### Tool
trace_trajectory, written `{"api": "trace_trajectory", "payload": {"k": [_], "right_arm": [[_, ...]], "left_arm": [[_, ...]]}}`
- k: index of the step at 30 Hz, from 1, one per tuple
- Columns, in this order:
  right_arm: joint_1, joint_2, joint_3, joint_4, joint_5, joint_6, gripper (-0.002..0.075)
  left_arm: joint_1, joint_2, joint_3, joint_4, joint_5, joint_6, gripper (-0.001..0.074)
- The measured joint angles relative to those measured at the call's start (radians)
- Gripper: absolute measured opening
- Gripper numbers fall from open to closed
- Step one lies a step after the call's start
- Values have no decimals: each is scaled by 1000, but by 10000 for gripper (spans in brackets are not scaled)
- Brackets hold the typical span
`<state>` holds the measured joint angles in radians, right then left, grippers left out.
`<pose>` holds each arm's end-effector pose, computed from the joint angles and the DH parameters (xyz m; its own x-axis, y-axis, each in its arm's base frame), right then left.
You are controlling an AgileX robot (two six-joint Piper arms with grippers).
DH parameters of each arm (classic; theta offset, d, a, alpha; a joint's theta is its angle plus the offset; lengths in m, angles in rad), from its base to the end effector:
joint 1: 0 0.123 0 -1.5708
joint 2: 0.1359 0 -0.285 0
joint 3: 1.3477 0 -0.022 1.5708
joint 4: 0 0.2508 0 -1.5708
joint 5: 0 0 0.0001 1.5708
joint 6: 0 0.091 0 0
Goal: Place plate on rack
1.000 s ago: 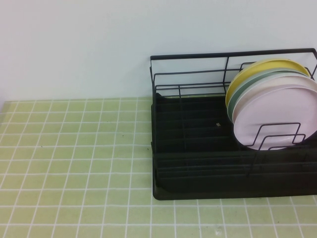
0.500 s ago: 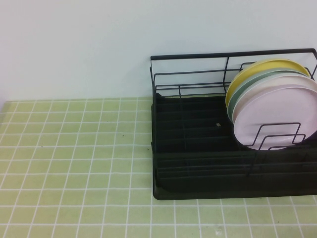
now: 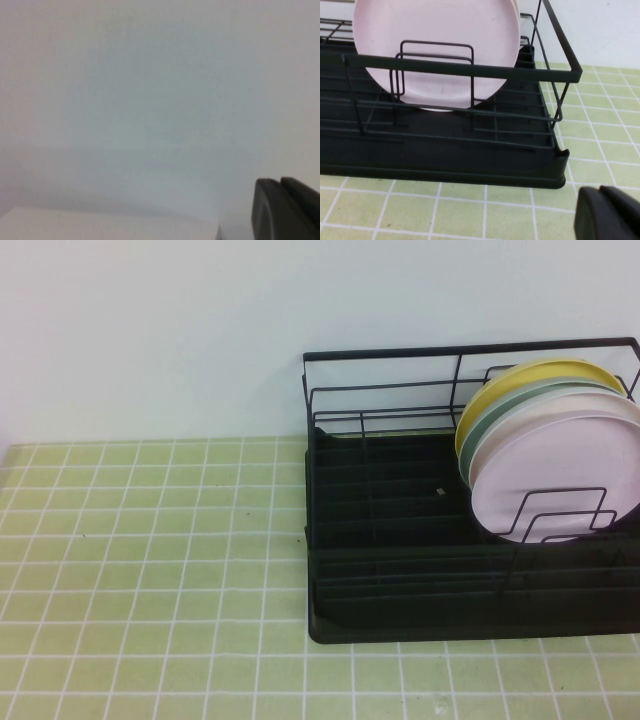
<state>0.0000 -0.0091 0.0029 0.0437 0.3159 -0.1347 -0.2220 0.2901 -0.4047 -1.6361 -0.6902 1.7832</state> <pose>0.0537 0.0012 0.1842 -0.2182 -0.0930 -0.9715 -0.0337 0.9956 -0.0878 0.0628 0.0450 0.3230 0.0862 0.0814 -0.9929 -0.4577 0.8885 0.0332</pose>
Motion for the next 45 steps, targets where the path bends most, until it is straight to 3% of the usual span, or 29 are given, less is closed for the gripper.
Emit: {"api": "trace_trajectory", "payload": {"k": [6,10,13,16,23,26,45], "right_arm": [[0,0,0,0,0,0,-1],[0,0,0,0,0,0,-1],[0,0,0,0,0,0,-1],[0,0,0,-2,2,0,-1],[0,0,0,0,2,0,-1],[0,0,0,4,2,0,-1],[0,0,0,8,2,0,-1]], "left_arm": [[0,-79,261,539,17,-566,0],[2,-160,410,873,132,-769,0],[52,-222,403,967,371,-802,0],[125,-277,405,1121,625,-975,0],[179,-299,405,1603,945,-1676,0],[179,-299,405,1603,1038,-1743,0],[179,-299,405,1603,1030,-1737,0]]}}
